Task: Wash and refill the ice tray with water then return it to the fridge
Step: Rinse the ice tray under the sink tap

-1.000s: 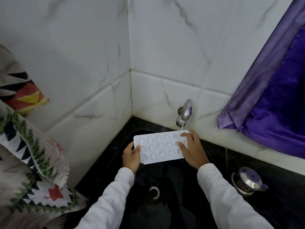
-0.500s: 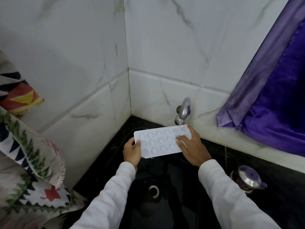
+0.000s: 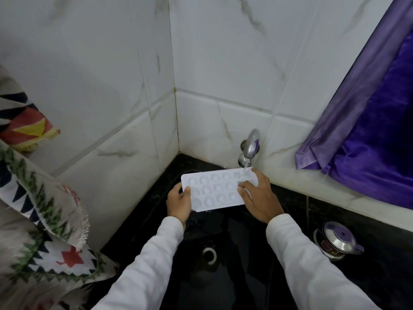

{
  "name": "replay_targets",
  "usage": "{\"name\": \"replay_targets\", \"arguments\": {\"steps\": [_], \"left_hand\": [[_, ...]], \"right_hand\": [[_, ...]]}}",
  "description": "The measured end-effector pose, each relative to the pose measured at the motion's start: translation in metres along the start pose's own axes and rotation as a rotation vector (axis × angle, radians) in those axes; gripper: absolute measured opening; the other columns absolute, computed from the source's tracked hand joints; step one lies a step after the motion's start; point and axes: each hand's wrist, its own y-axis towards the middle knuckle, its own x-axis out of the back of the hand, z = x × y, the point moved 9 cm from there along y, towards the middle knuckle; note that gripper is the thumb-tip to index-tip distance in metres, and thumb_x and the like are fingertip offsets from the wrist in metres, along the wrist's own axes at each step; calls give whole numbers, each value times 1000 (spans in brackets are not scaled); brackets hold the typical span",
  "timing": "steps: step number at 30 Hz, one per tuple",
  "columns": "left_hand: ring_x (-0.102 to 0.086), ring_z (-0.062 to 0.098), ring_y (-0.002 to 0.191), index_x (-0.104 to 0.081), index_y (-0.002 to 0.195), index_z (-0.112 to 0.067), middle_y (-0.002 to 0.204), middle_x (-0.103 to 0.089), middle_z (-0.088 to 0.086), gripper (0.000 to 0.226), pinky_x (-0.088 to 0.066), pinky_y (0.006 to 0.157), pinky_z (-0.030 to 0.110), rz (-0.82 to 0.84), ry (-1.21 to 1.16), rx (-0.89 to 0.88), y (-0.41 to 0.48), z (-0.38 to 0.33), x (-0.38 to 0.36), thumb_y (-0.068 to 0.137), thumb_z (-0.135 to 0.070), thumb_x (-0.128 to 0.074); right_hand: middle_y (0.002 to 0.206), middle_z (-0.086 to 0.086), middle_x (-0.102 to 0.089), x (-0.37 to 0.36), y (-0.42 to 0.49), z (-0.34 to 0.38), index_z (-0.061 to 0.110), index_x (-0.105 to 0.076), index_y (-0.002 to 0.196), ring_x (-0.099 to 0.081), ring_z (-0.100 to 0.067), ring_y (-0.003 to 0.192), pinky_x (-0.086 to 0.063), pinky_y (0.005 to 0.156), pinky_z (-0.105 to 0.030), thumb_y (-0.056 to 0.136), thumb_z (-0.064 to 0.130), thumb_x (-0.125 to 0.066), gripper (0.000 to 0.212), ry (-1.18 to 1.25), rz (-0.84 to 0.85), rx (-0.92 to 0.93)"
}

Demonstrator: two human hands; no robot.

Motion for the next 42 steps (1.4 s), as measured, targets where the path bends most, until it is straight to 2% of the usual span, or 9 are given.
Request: {"name": "replay_targets", "arguments": {"steps": [6,9,13,17,19,25,34,38,42], "left_hand": [[-71,24,97,-64,113,-27,100,-74,3,20,-58,91,52,-23,10,3,2,-1,2,102,-18,-49],[-71,25,98,-64,115,-26,102,-74,3,20,-58,90,52,-28,14,9,4,-1,3,102,-19,-50],[-71,26,98,-65,122,-18,102,-73,3,26,-60,87,51,-35,20,24,7,2,2,102,-19,-49],[-70,27,98,-69,101,-25,108,-72,7,21,-61,85,49,-35,41,61,10,7,2,102,-19,-48],[-70,27,97,-67,95,-26,106,-72,7,22,-61,82,46,-42,44,77,12,9,4,102,-19,-48],[-69,30,101,-69,113,-15,112,-71,10,24,-56,65,33,-67,37,120,16,15,13,102,-19,-48],[-69,29,103,-66,120,-11,114,-70,11,27,-58,69,34,-76,-3,128,18,17,15,103,-16,-46],[-68,31,103,-66,118,-12,115,-70,13,25,-60,80,41,-89,12,105,17,17,16,103,-15,-46],[-69,31,100,-66,117,-13,111,-70,11,26,-59,73,37,-83,17,91,16,17,16,102,-14,-45]], "right_hand": [[161,-6,-20,-5,-2,-1,23,-65,119,-15,-20,149,-36,105,-34,100,38,-54,27,129,8,4],[159,-2,-22,1,-5,-7,23,-61,116,-20,-19,146,-29,104,-29,97,39,-60,26,202,-19,-48],[154,-2,-27,11,-10,-8,19,-57,115,-29,-19,141,-29,103,-26,93,39,-66,31,236,-67,-54],[153,1,-27,13,-14,-6,21,-57,111,-33,-16,136,-31,100,-23,88,43,-71,35,243,-53,-22],[152,2,-27,9,-14,-6,23,-57,109,-33,-17,136,-31,101,-24,85,47,-74,38,227,-29,17],[152,-1,-29,-4,-8,-6,25,-62,102,-31,-24,141,-31,108,-29,81,52,-74,37,220,21,87],[154,-10,-30,-14,-4,-1,23,-72,103,-25,-28,142,-36,102,-33,80,49,-77,35,130,48,116],[154,-9,-29,-20,-5,-2,24,-73,102,-26,-29,141,-40,101,-37,80,48,-77,33,129,52,130],[156,-7,-28,-24,-9,-5,23,-72,102,-26,-28,141,-39,99,-35,82,47,-76,31,113,52,107]]}}
